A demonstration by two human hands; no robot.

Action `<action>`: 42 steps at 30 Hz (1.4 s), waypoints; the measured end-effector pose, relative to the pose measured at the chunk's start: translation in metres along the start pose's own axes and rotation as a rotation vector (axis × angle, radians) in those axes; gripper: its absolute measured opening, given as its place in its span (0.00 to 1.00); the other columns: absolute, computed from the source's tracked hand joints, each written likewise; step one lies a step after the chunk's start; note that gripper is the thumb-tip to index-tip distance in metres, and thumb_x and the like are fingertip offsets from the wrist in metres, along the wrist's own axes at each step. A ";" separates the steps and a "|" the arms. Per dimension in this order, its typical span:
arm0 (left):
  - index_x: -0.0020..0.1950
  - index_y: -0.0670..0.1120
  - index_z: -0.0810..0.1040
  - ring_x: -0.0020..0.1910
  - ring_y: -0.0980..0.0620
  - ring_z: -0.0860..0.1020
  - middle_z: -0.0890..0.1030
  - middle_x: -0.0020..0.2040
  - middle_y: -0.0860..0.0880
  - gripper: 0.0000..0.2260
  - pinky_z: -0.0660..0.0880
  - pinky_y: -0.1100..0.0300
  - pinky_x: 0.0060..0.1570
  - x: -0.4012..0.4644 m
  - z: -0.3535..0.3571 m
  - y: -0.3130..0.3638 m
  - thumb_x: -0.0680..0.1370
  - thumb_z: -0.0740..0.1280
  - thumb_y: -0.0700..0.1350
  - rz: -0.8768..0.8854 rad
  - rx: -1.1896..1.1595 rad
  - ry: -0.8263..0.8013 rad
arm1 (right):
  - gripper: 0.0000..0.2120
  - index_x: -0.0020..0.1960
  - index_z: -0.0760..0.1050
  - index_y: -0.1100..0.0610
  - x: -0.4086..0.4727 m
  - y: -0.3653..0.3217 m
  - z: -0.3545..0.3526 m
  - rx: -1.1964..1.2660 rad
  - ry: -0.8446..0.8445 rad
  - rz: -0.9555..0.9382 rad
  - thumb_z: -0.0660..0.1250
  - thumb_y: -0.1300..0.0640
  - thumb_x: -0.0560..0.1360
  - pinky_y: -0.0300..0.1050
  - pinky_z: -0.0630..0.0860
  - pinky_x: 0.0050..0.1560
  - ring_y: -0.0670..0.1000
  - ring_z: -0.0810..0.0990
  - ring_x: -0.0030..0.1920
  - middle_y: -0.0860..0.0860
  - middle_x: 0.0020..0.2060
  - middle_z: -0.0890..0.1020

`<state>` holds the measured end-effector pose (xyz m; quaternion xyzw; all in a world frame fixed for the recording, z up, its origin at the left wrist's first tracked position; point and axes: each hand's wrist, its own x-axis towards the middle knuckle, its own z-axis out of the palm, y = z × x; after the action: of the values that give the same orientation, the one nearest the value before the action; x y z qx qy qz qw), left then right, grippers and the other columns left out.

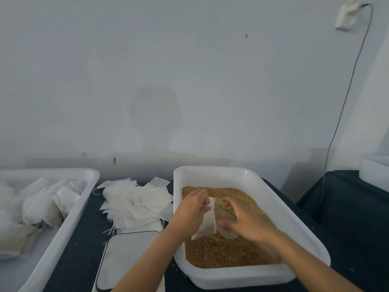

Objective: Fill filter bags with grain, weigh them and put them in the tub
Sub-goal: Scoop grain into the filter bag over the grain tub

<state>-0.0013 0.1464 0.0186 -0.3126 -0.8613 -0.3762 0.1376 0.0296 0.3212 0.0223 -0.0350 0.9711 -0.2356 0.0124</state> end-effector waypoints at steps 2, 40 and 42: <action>0.39 0.46 0.64 0.42 0.47 0.70 0.73 0.41 0.44 0.11 0.68 0.55 0.42 0.000 -0.006 0.003 0.77 0.63 0.34 0.016 -0.046 0.028 | 0.34 0.73 0.58 0.48 0.001 -0.017 0.000 0.280 -0.031 -0.027 0.68 0.44 0.72 0.42 0.63 0.66 0.43 0.64 0.67 0.41 0.66 0.67; 0.34 0.49 0.70 0.34 0.56 0.69 0.74 0.32 0.55 0.13 0.60 0.64 0.31 -0.126 -0.062 -0.108 0.73 0.71 0.51 -0.492 0.012 0.364 | 0.11 0.35 0.72 0.58 0.013 -0.142 0.161 0.537 0.427 -0.137 0.69 0.56 0.74 0.37 0.67 0.36 0.46 0.73 0.33 0.48 0.30 0.75; 0.42 0.50 0.75 0.43 0.56 0.71 0.77 0.40 0.56 0.08 0.63 0.67 0.36 -0.127 -0.063 -0.112 0.72 0.72 0.50 -0.486 0.022 0.374 | 0.09 0.38 0.75 0.58 0.015 -0.137 0.158 0.501 0.386 -0.213 0.67 0.56 0.76 0.36 0.69 0.41 0.43 0.74 0.37 0.47 0.34 0.76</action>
<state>0.0245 -0.0134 -0.0614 -0.0214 -0.8745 -0.4400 0.2032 0.0297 0.1263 -0.0556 -0.0871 0.8584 -0.4691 -0.1884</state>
